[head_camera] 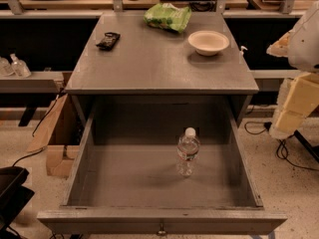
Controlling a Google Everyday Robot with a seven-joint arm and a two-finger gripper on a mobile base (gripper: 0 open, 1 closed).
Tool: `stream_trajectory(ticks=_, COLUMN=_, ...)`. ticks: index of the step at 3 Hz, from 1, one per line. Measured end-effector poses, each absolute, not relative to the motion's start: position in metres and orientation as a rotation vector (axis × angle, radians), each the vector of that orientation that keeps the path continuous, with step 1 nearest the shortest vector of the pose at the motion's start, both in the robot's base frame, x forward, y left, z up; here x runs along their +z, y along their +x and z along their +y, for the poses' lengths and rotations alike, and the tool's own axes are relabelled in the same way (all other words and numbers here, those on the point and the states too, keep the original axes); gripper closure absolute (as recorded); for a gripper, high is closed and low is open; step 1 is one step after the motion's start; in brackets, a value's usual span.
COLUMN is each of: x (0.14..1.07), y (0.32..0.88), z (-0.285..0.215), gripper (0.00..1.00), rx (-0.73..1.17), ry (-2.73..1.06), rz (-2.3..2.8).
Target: Pick water bottle from top drawer and place on counter
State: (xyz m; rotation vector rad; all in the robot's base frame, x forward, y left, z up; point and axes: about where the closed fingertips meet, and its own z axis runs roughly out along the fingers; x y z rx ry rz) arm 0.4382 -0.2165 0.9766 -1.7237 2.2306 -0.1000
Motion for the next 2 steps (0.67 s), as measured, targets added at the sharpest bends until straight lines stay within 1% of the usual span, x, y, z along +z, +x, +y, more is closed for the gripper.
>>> stream_trajectory(ticks=1, x=0.9766, y=0.4382, z=-0.2165, gripper=0.00, rx=-0.100, ry=-1.724, rz=2.231)
stream_trajectory(ticks=2, x=0.9675, y=0.4433, z=-0.2198, gripper=0.00, rx=-0.020, ry=-1.677, rz=2.200)
